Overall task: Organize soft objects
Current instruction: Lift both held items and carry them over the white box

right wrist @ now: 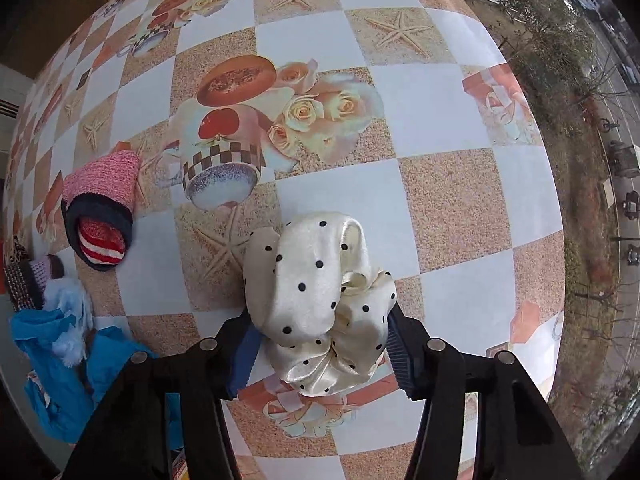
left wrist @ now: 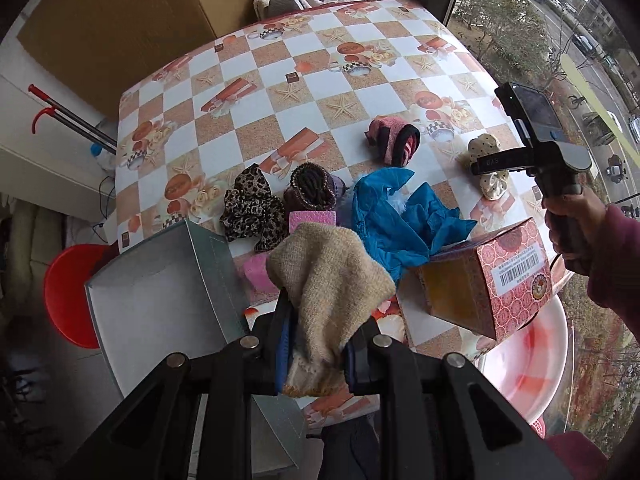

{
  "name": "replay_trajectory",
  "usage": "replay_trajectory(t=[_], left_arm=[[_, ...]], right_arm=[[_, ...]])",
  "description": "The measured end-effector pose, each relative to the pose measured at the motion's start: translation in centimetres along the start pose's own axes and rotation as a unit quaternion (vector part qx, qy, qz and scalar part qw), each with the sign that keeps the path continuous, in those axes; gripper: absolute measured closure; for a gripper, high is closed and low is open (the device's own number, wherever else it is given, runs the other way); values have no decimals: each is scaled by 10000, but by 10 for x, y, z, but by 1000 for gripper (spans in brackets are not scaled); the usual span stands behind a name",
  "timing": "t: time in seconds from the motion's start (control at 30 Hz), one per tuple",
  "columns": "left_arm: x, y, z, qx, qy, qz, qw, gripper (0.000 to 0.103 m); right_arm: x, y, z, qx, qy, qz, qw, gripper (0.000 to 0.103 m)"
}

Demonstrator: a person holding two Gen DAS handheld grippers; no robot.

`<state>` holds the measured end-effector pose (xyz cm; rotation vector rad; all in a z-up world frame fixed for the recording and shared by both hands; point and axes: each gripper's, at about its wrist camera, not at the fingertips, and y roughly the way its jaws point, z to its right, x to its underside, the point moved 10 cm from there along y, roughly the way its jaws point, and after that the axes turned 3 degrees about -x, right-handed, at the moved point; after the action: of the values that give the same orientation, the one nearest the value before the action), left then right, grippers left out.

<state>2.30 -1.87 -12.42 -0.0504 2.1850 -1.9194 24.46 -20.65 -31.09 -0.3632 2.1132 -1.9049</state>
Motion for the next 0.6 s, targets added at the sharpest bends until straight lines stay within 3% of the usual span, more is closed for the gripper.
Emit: replay_trajectory(t=[0.3,0.5,0.6], left_arm=[[15,-5,24,72,758,93,9971,79],[31,-5,33,101,1214,222,9923,79],[41,-7,32,178,1274,274,9913,79]], right_arm=[[45,-81,10,-733,483,581,9944,84],[123,-122,22,-791,800,599,9919,84],[165,-129,7,-837,797,396,9925,84]])
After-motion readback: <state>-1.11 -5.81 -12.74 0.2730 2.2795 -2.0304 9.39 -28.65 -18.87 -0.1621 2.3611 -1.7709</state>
